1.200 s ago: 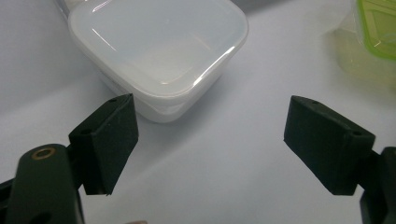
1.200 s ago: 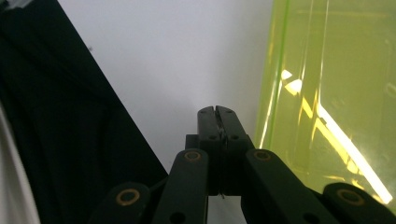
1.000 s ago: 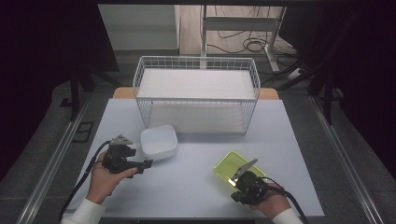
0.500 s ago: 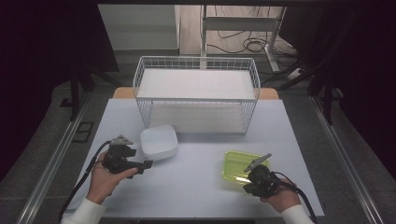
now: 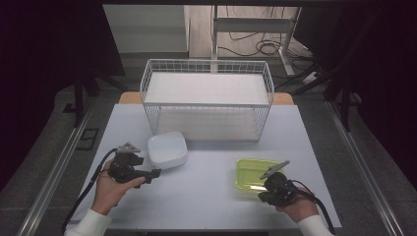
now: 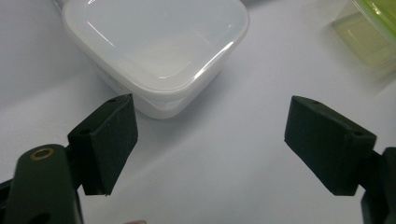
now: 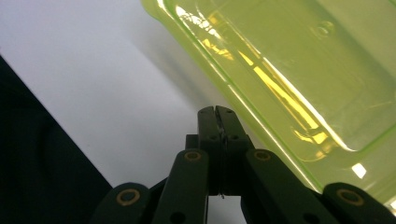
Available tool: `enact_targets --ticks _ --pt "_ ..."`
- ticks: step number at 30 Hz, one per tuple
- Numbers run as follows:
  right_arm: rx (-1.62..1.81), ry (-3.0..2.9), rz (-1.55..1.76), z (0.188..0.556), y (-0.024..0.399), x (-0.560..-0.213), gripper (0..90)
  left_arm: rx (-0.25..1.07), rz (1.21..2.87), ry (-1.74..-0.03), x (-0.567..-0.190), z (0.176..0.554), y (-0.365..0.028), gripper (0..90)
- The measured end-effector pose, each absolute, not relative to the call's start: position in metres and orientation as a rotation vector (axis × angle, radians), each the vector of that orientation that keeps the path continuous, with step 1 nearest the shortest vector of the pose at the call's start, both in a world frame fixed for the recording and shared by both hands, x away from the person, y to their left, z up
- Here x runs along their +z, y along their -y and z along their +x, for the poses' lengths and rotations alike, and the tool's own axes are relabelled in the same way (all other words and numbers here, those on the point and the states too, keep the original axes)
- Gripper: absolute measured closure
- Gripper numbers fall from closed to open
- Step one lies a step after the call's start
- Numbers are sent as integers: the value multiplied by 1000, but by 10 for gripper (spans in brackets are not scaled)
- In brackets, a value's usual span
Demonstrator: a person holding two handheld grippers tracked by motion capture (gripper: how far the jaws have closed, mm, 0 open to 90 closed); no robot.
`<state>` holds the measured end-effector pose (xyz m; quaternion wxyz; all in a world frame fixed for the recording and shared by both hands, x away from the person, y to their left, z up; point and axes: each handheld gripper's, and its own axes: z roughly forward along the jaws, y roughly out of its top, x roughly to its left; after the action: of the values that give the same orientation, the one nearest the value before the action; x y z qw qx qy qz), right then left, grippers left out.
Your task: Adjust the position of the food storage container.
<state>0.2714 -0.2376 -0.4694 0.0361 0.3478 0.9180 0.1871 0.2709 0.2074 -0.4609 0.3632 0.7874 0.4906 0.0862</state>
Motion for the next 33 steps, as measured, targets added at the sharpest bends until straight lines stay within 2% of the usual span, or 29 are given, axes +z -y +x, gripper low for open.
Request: enact_targets --ticks 7,19,26,33 --pt "705 -2825 1046 266 238 -450 889 227 2036 -1262 -462 272 -208 171" --pt "814 -2523 1339 290 298 -418 888 221 2031 -1265 -462 272 -207 171" --pt "695 -2403 1505 314 323 -440 888 226 2040 -1266 -462 272 -208 171" --pt "648 -2375 1572 326 328 -457 889 218 2048 -1271 -464 272 -205 170"
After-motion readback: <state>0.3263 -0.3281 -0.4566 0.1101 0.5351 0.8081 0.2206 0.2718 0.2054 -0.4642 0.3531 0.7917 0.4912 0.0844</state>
